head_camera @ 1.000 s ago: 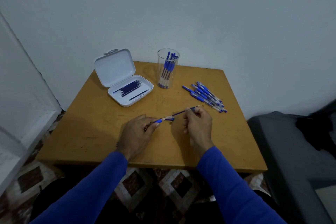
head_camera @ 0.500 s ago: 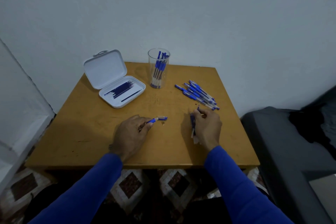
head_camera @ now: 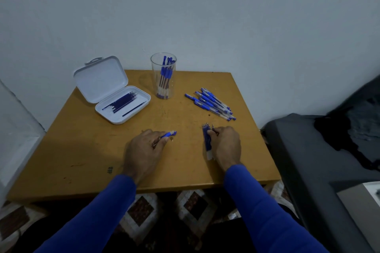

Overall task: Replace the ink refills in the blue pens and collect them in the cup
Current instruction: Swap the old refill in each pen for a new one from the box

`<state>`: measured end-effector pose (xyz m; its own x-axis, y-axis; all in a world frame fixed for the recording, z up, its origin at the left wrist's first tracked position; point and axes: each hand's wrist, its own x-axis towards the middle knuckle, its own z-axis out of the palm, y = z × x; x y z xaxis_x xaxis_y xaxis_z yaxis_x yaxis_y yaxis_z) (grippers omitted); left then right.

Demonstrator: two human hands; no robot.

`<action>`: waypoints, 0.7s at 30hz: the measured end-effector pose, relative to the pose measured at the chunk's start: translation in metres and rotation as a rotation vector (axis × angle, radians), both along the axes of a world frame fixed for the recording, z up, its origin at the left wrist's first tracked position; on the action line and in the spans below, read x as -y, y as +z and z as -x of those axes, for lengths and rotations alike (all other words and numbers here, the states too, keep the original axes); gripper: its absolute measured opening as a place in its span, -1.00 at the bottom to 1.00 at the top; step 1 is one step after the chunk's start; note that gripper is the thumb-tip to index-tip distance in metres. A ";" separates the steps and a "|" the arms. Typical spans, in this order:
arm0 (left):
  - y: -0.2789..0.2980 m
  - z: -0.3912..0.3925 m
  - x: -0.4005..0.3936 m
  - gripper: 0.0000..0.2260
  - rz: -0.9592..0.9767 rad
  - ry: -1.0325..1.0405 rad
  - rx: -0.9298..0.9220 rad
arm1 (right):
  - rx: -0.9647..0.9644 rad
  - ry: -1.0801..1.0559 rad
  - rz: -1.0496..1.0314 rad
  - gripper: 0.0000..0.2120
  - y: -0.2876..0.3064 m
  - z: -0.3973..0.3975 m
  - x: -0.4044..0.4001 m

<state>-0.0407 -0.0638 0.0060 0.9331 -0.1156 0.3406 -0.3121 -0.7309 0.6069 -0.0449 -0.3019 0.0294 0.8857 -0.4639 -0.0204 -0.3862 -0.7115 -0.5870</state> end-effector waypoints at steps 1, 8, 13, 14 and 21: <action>0.000 0.001 0.000 -0.72 0.000 0.002 0.001 | -0.007 0.006 0.009 -0.74 -0.001 0.000 -0.001; -0.001 0.003 -0.001 -0.72 0.007 -0.002 -0.002 | -0.079 0.084 0.125 -0.50 0.001 0.002 -0.006; 0.000 0.001 0.001 -0.70 -0.021 0.008 -0.010 | -0.067 0.091 0.123 -0.54 0.000 0.002 -0.006; -0.001 0.001 0.001 -0.69 -0.019 0.006 -0.007 | -0.067 0.092 0.121 -0.55 0.000 0.002 -0.005; 0.000 0.000 0.000 -0.68 -0.022 -0.005 0.010 | -0.062 0.091 0.108 -0.53 0.004 0.004 -0.007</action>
<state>-0.0409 -0.0635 0.0062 0.9289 -0.1280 0.3475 -0.3222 -0.7422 0.5877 -0.0492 -0.2946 0.0336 0.9229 -0.3838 -0.0303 -0.3498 -0.8032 -0.4822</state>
